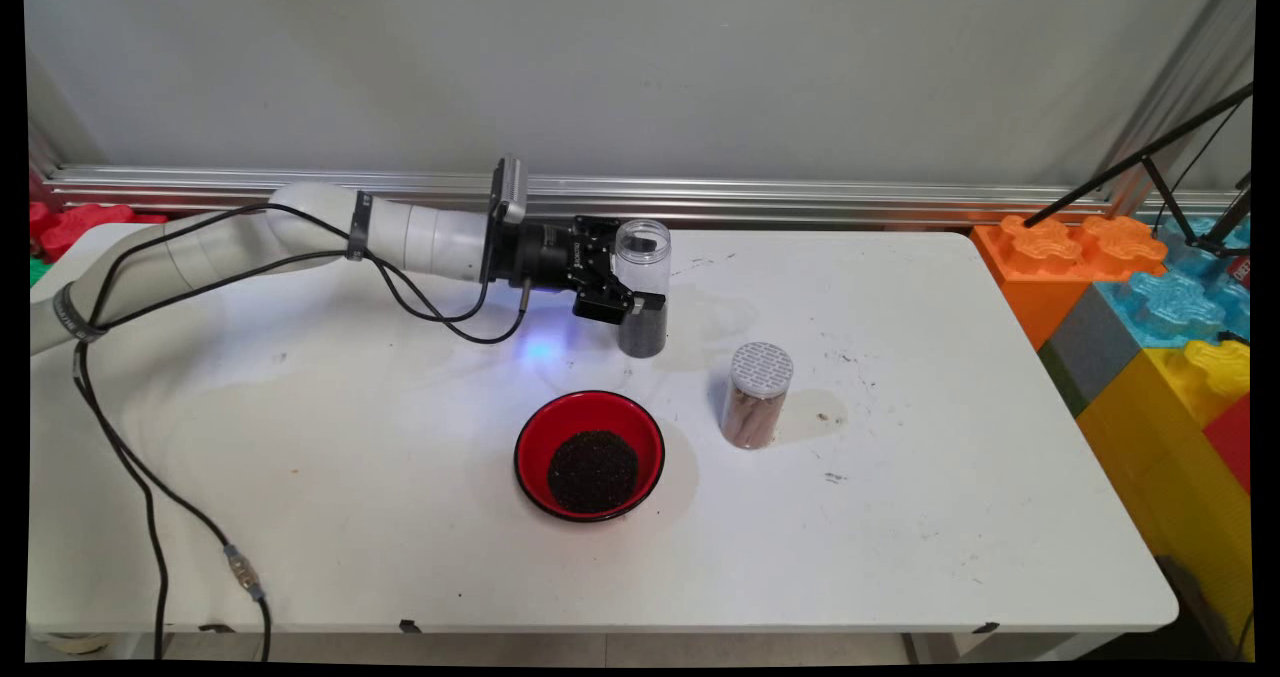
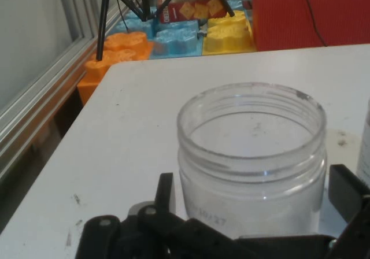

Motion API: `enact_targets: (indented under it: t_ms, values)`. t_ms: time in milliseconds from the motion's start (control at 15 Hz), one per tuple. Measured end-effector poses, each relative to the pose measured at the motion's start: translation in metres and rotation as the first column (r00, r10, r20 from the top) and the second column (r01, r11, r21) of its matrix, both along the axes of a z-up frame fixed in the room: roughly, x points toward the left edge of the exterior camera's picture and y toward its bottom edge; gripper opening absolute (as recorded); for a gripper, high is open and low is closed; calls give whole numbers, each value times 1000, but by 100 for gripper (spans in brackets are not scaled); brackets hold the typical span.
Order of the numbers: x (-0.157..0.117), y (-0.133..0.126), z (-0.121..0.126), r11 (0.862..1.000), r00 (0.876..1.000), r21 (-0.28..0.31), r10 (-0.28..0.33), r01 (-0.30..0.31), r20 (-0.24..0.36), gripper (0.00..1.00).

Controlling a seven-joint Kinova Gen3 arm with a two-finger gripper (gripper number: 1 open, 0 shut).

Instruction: Pick up the black seasoning powder from the table

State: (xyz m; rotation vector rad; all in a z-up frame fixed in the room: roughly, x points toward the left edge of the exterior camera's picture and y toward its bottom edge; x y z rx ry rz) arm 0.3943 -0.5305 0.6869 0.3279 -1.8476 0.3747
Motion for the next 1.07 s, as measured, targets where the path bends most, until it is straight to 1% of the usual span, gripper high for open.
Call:
enact_targets:
  t_ms: [1000,1067]
  values:
    - [-7,-4,-6,1000,1000,-4,2,-2,-5,100]
    - [-7,-4,-6,1000,1000,-6,1,-1,-8,0]
